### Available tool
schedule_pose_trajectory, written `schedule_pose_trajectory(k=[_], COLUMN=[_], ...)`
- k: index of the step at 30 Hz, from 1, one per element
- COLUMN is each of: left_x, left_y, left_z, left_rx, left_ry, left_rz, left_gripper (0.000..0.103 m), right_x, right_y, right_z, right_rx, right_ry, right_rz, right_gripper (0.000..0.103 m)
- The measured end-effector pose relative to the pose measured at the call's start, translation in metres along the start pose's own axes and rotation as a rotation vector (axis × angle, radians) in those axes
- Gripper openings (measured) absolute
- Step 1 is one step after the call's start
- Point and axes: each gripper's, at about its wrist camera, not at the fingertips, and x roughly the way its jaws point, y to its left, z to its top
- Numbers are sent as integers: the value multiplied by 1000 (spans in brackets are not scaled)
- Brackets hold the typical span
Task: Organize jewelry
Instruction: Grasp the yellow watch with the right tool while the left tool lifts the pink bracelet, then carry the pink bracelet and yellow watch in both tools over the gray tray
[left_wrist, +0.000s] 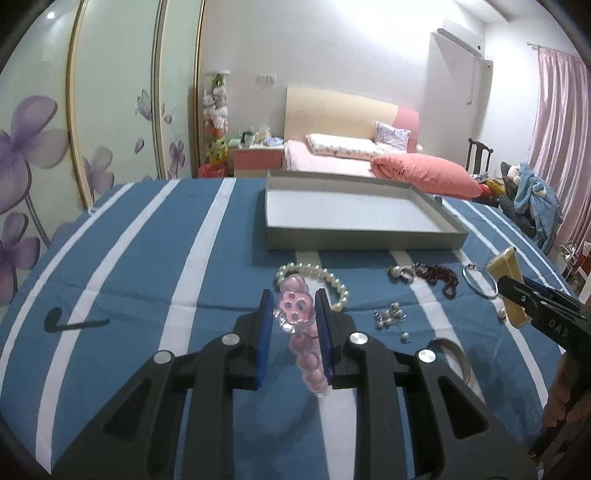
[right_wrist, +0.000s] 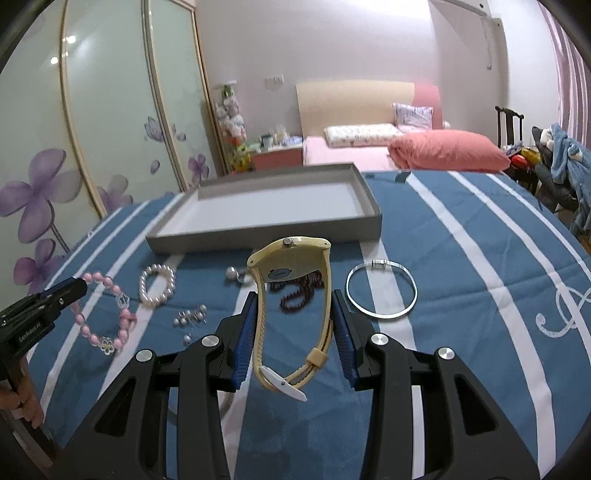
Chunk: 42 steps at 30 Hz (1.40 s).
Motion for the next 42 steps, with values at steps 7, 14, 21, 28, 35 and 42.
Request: schedule_pose_trajectory(k=[7, 14, 21, 28, 35, 42], left_x=[-8, -19, -19, -2, 30, 66], left_y=[-6, -16, -30, -41, -43, -46], left_z=[10, 27, 49, 68, 93, 116], left_rx=[16, 38, 65, 72, 50, 48], left_ry=[-57, -144, -217, -241, -238, -237], left_rz=[4, 20, 23, 14, 2, -4], left_gripper=[23, 23, 23, 23, 23, 23], right_x=[-11, -22, -26, -8, 13, 49], right_y=[3, 4, 1, -3, -5, -10], right_z=[12, 32, 54, 73, 86, 99], right_rx=[-9, -18, -26, -33, -33, -29], right_ry=[-98, -216, -325, -363, -372, -323], right_rz=[9, 1, -13, -25, -36, -39], right_gripper=[40, 40, 40, 40, 40, 40])
